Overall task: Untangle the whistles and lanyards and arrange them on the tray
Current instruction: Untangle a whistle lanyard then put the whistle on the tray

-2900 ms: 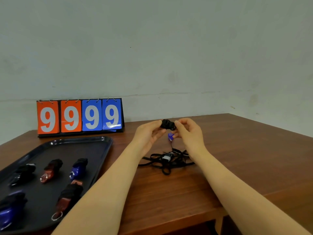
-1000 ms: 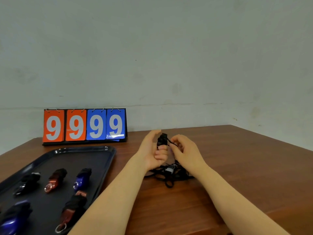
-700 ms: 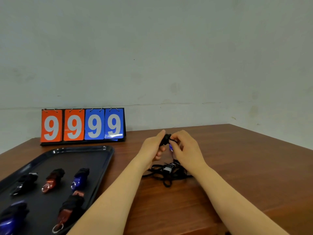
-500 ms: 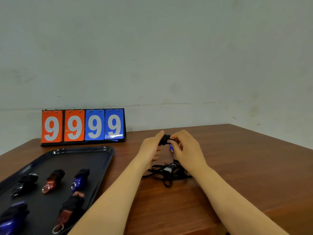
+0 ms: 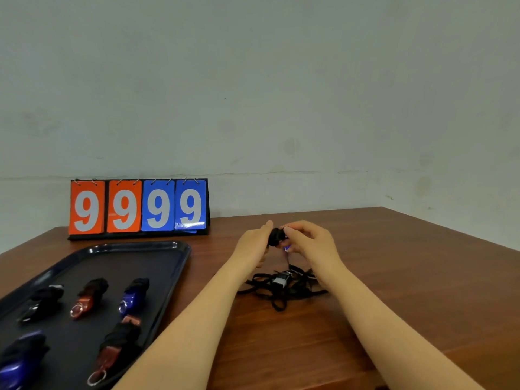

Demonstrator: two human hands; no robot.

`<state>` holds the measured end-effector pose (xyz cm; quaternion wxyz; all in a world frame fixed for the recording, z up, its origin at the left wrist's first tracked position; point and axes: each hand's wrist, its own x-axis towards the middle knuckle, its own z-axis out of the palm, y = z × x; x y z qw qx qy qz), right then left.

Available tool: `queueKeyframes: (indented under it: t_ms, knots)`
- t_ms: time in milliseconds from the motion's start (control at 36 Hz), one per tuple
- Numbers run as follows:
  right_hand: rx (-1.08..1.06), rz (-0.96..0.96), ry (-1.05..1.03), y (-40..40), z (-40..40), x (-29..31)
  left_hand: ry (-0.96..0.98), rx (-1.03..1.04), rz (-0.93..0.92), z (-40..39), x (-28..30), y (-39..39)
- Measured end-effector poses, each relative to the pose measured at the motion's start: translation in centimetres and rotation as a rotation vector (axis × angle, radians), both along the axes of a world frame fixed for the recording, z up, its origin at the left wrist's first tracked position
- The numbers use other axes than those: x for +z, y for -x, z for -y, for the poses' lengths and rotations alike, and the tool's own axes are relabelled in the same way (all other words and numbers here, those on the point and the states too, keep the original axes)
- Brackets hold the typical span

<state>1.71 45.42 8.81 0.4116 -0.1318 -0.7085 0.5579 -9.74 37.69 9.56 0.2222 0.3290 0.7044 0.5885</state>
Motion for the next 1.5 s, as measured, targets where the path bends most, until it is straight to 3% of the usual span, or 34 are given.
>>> queueKeyframes:
  t_ms: [167, 444, 583, 861, 1000, 1278, 1500]
  knots:
    - [0.292, -0.114, 0.422, -0.1, -0.3, 0.2, -0.046, -0.004, 0.089, -0.5, 0.3, -0.5]
    - [0.330, -0.199, 0.623, 0.3, -0.5, 0.1, -0.258, -0.225, 0.330, 0.1, -0.4, -1.4]
    - [0.313, -0.214, 0.645, 0.4, -0.6, 0.1, -0.286, -0.229, 0.379, 0.1, -0.6, -1.3]
    - [0.301, -0.200, 0.662, 0.4, -0.4, 0.0, -0.242, -0.115, 0.212, 0.0, -0.7, -1.4]
    - [0.218, -0.162, 0.570, 0.6, -0.3, -0.2, -0.158, -0.063, 0.159, -0.3, -0.6, -1.5]
    - [0.189, -0.148, 0.536, 0.5, -0.1, 0.1, -0.172, -0.172, 0.115, 0.2, -0.4, -2.2]
    - [0.226, -0.141, 0.482, 0.4, 0.2, 0.1, -0.209, -0.105, 0.140, 0.3, -0.5, -2.2]
